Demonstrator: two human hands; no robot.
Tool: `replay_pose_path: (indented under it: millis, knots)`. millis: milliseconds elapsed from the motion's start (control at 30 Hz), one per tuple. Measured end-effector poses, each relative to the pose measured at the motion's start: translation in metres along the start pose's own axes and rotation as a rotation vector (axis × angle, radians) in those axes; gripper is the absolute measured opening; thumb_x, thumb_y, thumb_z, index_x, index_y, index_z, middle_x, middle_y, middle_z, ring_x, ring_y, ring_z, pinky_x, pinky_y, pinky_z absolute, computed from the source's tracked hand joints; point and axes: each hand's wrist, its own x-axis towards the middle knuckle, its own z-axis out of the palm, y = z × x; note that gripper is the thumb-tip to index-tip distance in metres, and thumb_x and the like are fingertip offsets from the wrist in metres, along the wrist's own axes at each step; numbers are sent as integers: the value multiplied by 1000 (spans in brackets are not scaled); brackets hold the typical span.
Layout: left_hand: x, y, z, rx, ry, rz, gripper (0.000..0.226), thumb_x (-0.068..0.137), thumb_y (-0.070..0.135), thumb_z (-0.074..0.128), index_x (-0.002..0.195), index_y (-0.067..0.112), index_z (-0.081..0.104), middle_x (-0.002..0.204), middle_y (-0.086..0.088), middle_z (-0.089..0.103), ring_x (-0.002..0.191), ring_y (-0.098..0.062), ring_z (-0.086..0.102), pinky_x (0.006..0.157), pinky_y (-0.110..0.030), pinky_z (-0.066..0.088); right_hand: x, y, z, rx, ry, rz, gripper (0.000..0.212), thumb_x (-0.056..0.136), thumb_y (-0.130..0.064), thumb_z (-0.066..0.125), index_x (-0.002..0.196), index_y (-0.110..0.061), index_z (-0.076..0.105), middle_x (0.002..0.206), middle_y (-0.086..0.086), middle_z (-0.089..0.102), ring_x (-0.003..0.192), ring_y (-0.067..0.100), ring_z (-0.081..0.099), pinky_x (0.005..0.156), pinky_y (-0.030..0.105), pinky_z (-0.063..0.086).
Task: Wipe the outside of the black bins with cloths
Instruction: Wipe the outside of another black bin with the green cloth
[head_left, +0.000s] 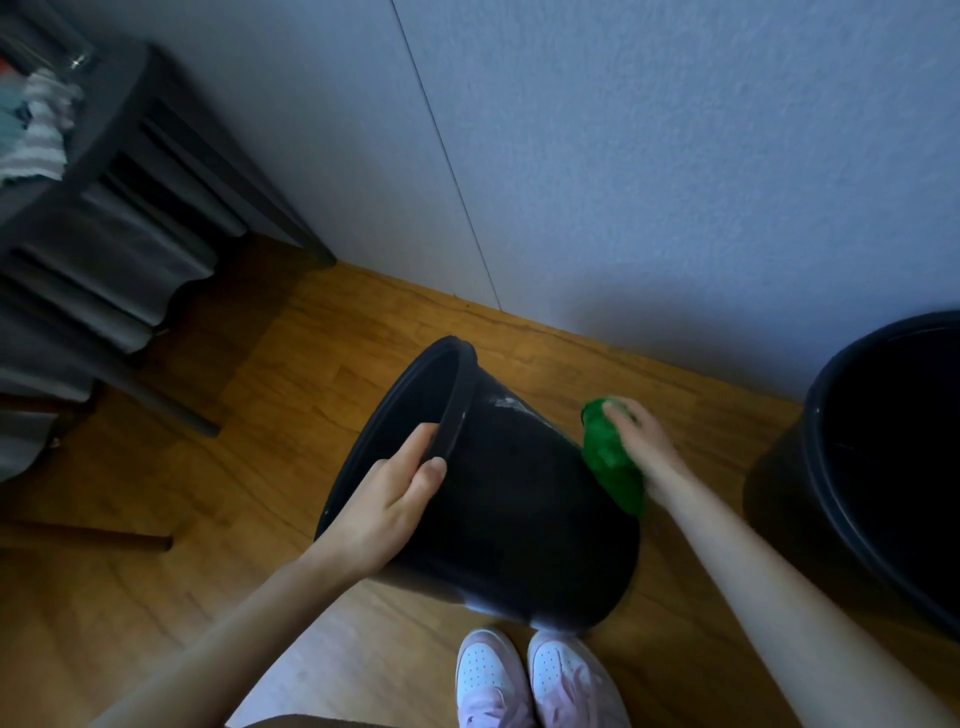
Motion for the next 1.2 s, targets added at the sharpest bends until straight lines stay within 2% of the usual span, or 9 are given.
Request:
replay_pose_path:
  millis: [133,233,467,633,767,833,1000,1100,1200]
  knots:
    - [-3,3,0,-33,71,-60,34,99,9,29,92,41,34,70,36,61,73,32,50,62,5,39,-10,-18,-15,580,-111,199,36,85,-7,31,114,-8,54,105,16,59,89,27,57,73,35,46]
    - [-4,5,2,-56,112,-71,35,99,7,30,91,41,33,88,29,44,70,33,49,61,5,38,-18,-21,-23,522,-251,211,51,69,3,32,113,-5,55,103,17,59,89,29,57,75,36,47]
    - [-2,1,2,-62,71,-72,32,99,9,30,94,41,34,92,29,43,74,31,51,62,4,39,-23,-21,-24,367,-247,320,17,83,-5,59,99,-11,57,113,13,58,111,28,55,82,42,49]
    - [-1,3,2,-79,85,-78,32,99,8,31,91,38,36,90,29,42,69,33,49,60,5,38,-25,-19,-38,484,-209,310,29,80,-15,65,109,-15,60,100,8,68,94,20,62,79,38,51]
    - [-1,0,-1,-41,65,-117,39,98,2,35,89,40,40,76,29,60,74,27,54,61,3,41,-30,-18,-43,536,-132,295,23,84,-38,59,92,-17,63,68,2,72,78,18,61,69,31,48]
    - [-1,1,-3,-20,46,-124,43,96,-2,34,89,40,38,71,45,59,74,28,53,61,3,40,-35,-16,-41,567,-144,272,34,87,-46,49,96,-17,63,72,4,72,78,21,62,62,30,45]
    - [4,6,1,-15,83,-119,28,99,15,36,107,41,40,83,35,44,64,36,44,58,9,34,-48,-8,-28,799,-190,219,37,88,-32,53,118,-10,57,115,14,65,102,27,62,78,40,50]
    - [11,8,1,49,75,-122,41,98,26,42,137,19,36,88,34,39,64,38,41,58,10,33,-55,-13,-24,820,-202,178,20,86,-21,58,104,-11,61,96,10,72,85,23,70,67,36,58]
    - [15,3,-1,126,57,-91,28,97,25,44,123,16,51,91,24,57,78,21,57,64,-2,44,-60,-19,-20,805,-180,191,19,85,-23,62,101,-12,61,82,7,74,71,18,72,54,28,57]
